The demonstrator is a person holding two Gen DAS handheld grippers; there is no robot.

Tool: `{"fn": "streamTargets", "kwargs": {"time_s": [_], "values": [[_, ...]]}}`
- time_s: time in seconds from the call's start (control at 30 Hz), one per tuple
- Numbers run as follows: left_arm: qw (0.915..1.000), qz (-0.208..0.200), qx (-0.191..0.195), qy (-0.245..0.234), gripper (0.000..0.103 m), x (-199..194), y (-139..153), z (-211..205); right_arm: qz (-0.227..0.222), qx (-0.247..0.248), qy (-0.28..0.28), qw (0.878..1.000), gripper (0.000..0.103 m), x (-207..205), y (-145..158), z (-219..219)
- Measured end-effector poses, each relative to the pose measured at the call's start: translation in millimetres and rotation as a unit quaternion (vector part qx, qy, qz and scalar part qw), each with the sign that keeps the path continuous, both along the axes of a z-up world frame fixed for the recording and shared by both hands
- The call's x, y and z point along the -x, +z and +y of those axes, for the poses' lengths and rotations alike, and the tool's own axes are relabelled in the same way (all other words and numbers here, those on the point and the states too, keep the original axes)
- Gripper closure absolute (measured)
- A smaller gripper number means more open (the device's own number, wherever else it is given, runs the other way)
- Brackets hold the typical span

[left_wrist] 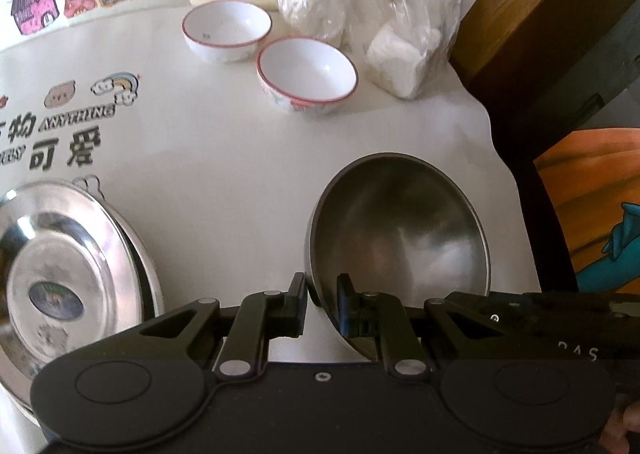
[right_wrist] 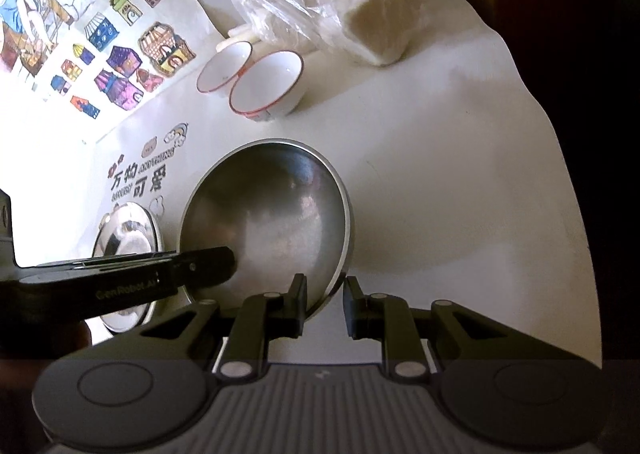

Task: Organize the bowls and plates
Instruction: 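Lift the steel bowl with both grippers and carry it beside the plate stack, then lower the steel bowl onto the table and open both grippers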

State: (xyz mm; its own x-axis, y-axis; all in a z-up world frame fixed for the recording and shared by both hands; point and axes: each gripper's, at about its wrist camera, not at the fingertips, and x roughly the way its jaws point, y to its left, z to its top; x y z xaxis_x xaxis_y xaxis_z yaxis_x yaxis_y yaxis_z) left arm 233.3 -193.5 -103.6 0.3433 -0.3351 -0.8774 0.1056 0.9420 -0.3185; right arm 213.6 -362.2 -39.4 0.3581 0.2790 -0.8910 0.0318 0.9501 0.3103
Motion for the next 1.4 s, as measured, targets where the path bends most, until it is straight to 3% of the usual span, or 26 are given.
{"fn": "streamTargets", "kwargs": {"time_s": [0.6,0.8,1.13,1.2,1.27,1.4], "values": [[0.9994,0.008,-0.011,0.033,0.085,16.3,-16.5,-22.8,-0.006,0.008,0.041,0.999,0.081,3.0,-8.6,-18.8],[0.9989,0.003,-0.01,0.045,0.08,16.7,-13.6,-19.5,-0.008,0.001,0.05,0.999,0.078,2.4,-7.2,-20.5],[0.9979,-0.023,-0.011,0.059,0.045,25.4,7.2,-9.1,-0.033,0.003,0.041,0.999,0.066,8.2,3.8,-29.5],[0.9972,-0.032,-0.01,0.067,0.037,29.5,12.8,-5.1,-0.042,0.004,0.037,0.998,0.057,10.1,7.5,-31.8],[0.9958,-0.043,-0.006,0.08,0.022,34.0,17.7,0.2,-0.053,0.002,0.036,0.998,0.051,12.7,12.0,-34.2],[0.9929,-0.052,-0.001,0.107,0.009,40.9,23.3,10.4,-0.066,0.0,0.034,0.997,0.038,16.6,19.4,-36.4]]}}
